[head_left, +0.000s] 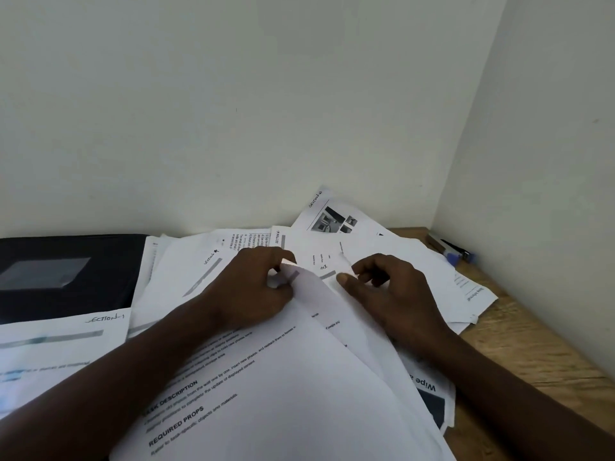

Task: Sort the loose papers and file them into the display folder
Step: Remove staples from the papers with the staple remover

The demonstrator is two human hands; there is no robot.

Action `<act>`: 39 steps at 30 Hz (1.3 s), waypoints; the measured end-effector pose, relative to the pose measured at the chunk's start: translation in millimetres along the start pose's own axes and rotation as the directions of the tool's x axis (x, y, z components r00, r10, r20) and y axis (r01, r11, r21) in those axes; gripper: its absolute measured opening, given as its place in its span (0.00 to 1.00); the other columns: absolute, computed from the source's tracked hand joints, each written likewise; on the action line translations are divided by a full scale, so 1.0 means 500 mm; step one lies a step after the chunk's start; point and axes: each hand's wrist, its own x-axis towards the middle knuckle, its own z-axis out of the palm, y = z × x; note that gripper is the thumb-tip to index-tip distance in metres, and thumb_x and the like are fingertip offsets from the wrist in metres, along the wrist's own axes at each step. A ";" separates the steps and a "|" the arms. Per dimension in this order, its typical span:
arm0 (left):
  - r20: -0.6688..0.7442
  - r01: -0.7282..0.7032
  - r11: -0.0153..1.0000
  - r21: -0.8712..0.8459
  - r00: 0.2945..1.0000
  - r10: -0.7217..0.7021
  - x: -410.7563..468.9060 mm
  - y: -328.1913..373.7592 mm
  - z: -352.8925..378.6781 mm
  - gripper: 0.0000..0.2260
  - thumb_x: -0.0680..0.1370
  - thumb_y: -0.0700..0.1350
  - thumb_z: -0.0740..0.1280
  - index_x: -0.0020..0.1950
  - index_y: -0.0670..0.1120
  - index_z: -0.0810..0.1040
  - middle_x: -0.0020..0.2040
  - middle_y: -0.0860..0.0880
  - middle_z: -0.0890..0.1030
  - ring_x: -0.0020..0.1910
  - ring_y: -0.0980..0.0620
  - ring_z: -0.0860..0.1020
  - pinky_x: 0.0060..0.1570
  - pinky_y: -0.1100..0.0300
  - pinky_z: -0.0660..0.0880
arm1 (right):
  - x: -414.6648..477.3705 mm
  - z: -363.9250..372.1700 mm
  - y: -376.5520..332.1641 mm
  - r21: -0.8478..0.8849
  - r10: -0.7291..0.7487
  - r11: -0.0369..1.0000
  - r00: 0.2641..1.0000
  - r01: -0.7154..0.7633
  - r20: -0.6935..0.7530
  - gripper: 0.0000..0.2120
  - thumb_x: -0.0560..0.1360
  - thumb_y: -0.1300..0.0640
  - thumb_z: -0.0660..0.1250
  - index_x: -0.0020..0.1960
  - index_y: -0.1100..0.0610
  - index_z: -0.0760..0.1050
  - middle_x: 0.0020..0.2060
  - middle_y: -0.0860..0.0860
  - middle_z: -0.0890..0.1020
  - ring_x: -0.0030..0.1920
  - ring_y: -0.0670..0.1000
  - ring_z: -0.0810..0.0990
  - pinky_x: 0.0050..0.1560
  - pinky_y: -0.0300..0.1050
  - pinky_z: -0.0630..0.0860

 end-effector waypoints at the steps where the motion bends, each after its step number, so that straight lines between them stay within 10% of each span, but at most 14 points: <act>1: -0.002 -0.012 1.000 -0.009 1.000 0.012 0.001 0.001 0.000 0.03 0.71 0.49 0.66 0.42 0.56 0.80 0.40 0.58 0.83 0.43 0.61 0.80 0.42 0.65 0.72 | -0.001 0.000 -0.002 -0.011 -0.015 1.000 1.000 0.015 0.009 0.11 0.71 0.40 0.77 0.44 0.45 0.81 0.39 0.41 0.82 0.44 0.43 0.79 0.44 0.42 0.75; 12: 0.000 0.075 0.969 -0.236 0.997 -0.077 0.009 -0.009 -0.011 0.04 0.79 0.49 0.74 0.52 0.52 0.83 0.45 0.55 0.84 0.46 0.55 0.81 0.51 0.59 0.75 | 0.008 0.003 0.007 0.138 0.004 0.990 1.000 -0.001 -0.024 0.02 0.78 0.53 0.72 0.50 0.46 0.81 0.36 0.42 0.85 0.40 0.43 0.82 0.43 0.42 0.73; 25: -0.210 0.220 0.947 0.232 0.962 -0.173 0.020 -0.051 0.002 0.04 0.78 0.54 0.69 0.49 0.56 0.77 0.43 0.59 0.79 0.48 0.50 0.79 0.45 0.54 0.71 | 0.116 -0.262 -0.089 -0.478 -0.369 0.863 0.850 0.163 -0.376 0.08 0.82 0.57 0.61 0.60 0.51 0.74 0.46 0.56 0.84 0.48 0.64 0.82 0.47 0.54 0.76; 31: -0.300 0.183 0.932 0.313 0.950 -0.086 0.013 -0.031 0.012 0.03 0.79 0.53 0.68 0.48 0.56 0.76 0.40 0.55 0.80 0.46 0.47 0.81 0.45 0.53 0.68 | 0.178 -0.383 -0.230 -0.576 -0.533 0.757 0.802 0.308 -0.271 0.09 0.82 0.51 0.58 0.53 0.54 0.75 0.41 0.55 0.81 0.43 0.61 0.79 0.43 0.51 0.74; 39: -0.328 0.188 0.982 0.036 0.930 -0.166 0.017 -0.010 -0.021 0.05 0.79 0.54 0.70 0.48 0.54 0.81 0.46 0.54 0.84 0.49 0.47 0.82 0.45 0.56 0.73 | 0.174 -0.296 -0.267 -0.175 -0.334 0.911 0.917 0.374 0.219 0.23 0.82 0.51 0.68 0.38 0.68 0.71 0.31 0.53 0.67 0.32 0.47 0.64 0.31 0.44 0.61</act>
